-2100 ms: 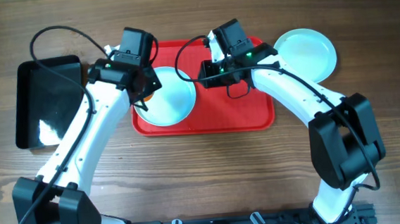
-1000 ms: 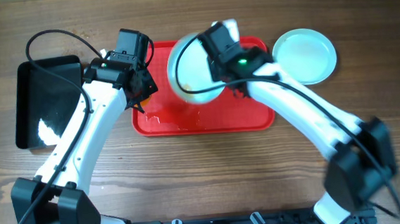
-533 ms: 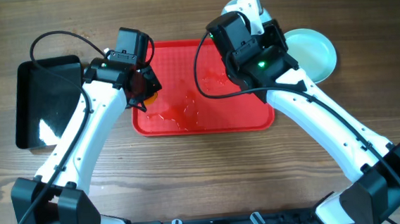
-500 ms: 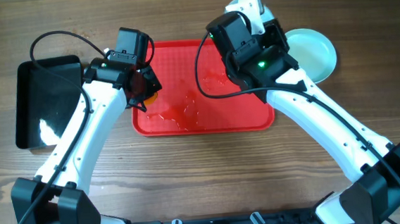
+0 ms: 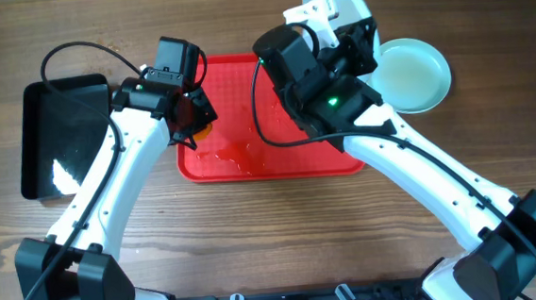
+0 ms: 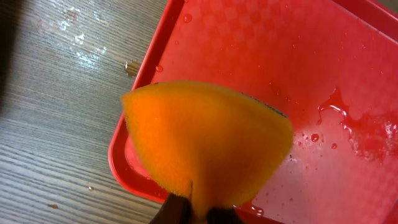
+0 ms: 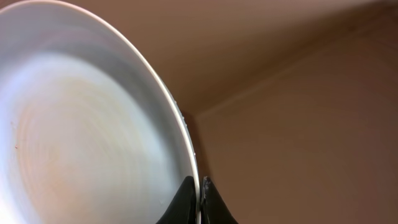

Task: Clean dirty plates on tray and stack at the side
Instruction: 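Lift the plate off the red tray with the right gripper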

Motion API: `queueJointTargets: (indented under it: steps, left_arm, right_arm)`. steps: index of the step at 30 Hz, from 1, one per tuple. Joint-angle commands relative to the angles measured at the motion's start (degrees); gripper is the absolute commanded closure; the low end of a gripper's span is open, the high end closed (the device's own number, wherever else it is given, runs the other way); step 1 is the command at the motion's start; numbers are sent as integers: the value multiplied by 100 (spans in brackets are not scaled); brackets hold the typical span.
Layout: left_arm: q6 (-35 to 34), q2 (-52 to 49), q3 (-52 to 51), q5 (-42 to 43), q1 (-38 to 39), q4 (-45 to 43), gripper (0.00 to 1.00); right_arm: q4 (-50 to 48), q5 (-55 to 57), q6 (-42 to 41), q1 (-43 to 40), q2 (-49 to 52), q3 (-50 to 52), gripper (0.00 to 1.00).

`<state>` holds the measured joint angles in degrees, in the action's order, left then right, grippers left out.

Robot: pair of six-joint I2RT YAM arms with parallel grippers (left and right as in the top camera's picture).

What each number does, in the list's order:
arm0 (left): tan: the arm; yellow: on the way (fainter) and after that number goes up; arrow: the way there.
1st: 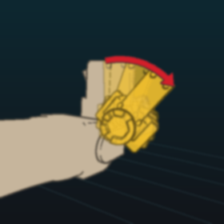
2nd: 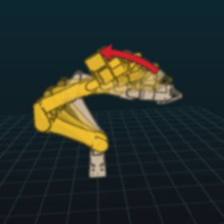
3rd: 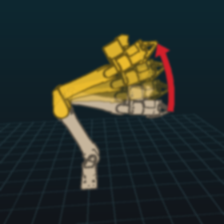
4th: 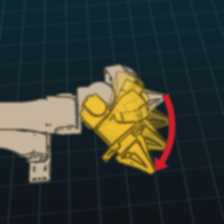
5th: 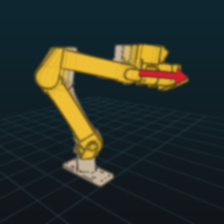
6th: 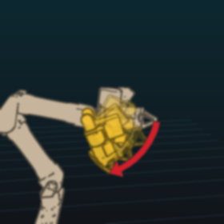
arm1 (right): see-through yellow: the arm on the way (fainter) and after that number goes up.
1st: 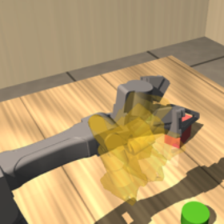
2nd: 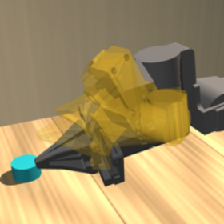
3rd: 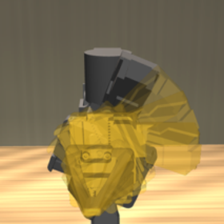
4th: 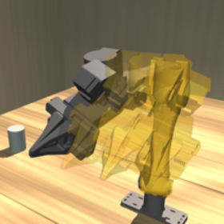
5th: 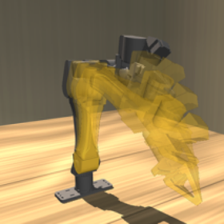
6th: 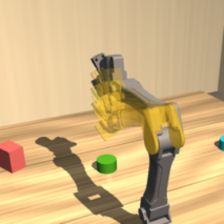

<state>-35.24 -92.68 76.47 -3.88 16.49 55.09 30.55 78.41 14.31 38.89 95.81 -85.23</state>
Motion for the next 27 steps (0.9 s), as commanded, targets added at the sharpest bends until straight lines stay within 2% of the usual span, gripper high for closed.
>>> queueJointTargets:
  steps: [1,3,7,10,12,15,17,19,22,27]
  left_arm:
    - [28,-11,26,66,-22,-15,96]
    - [28,-11,26,66,-22,-17,96]
    - [28,-11,26,68,-22,-15,96]
    - [28,-11,26,114,-22,0,96]
    - [31,-11,26,131,-22,7,96]
    - [31,-11,26,131,-22,2,96]
    - [33,-11,26,133,-22,9,96]
    - [35,-11,26,131,-22,26,96]
    - [52,-11,26,131,-22,28,96]
    - [52,-11,24,131,-22,31,96]
  right_arm:
    - [-155,804,343,-11,46,-26,96]
    - [-160,772,98,-11,46,7,96]
    - [105,-227,-227,-13,46,332,96]
    - [214,-413,-625,-17,48,691,96]
    - [380,-514,-1263,-17,46,914,96]
    - [916,-1620,-2538,-144,39,994,96]
    - [1034,-2284,-3058,-317,-20,992,96]
    - [1032,-3132,-3541,-682,-151,992,96]
    - [953,-4135,-3757,-1290,-341,992,96]
    - [957,-6373,-4155,-3176,-601,992,96]
